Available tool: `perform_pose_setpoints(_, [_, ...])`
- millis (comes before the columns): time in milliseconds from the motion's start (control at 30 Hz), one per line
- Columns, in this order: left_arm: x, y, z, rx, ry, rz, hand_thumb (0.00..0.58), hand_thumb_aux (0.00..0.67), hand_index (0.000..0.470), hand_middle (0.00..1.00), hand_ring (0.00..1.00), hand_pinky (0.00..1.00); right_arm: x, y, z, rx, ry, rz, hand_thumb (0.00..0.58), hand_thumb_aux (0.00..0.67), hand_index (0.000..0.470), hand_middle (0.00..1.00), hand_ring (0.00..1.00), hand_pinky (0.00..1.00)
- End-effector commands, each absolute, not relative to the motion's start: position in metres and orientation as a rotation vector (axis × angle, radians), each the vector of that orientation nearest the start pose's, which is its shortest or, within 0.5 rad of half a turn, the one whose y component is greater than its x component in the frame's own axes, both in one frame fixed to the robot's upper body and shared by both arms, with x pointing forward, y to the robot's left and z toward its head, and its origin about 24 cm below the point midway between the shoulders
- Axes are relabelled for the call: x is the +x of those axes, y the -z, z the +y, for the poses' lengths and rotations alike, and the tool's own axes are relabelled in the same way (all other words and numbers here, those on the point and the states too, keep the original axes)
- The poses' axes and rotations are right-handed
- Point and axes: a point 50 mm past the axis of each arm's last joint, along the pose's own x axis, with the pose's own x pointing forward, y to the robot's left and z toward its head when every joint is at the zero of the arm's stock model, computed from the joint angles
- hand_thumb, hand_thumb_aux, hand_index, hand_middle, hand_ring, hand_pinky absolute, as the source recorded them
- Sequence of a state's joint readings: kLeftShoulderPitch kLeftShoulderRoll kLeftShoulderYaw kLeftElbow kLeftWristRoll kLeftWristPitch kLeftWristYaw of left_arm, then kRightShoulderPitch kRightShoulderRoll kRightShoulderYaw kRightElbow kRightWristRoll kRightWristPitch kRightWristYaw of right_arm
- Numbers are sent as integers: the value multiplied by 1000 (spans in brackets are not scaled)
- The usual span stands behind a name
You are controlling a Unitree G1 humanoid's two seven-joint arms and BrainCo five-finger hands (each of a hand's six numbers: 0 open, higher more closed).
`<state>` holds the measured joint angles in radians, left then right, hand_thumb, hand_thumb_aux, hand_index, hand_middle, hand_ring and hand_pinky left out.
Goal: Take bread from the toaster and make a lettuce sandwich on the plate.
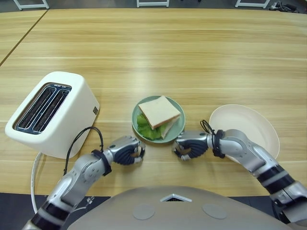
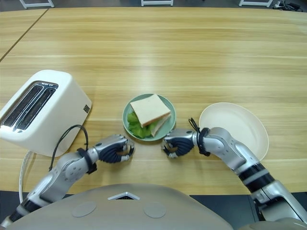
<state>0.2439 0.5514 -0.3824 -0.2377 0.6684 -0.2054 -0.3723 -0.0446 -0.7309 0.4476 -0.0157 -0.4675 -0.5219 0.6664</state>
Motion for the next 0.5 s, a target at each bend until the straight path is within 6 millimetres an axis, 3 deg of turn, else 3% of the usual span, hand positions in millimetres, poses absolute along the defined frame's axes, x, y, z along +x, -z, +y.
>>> perform_pose_setpoints(33, [194, -8, 137, 1160, 850, 26, 580, 670, 470, 1000, 1000, 1000, 214, -12, -150, -1280, -1338, 23, 580, 670, 470, 1000, 1000, 1000])
perform_pose_setpoints(267, [239, -28, 136, 1205, 729, -85, 580, 670, 470, 1000, 1000, 1000, 265, -21, -133, -1282, -1136, -105, 580, 670, 470, 1000, 1000, 1000])
perform_pose_setpoints(500, [239, -43, 135, 1199, 662, -177, 580, 670, 470, 1000, 1000, 1000, 277, -42, -133, -1246, -1014, -254, 580, 670, 470, 1000, 1000, 1000])
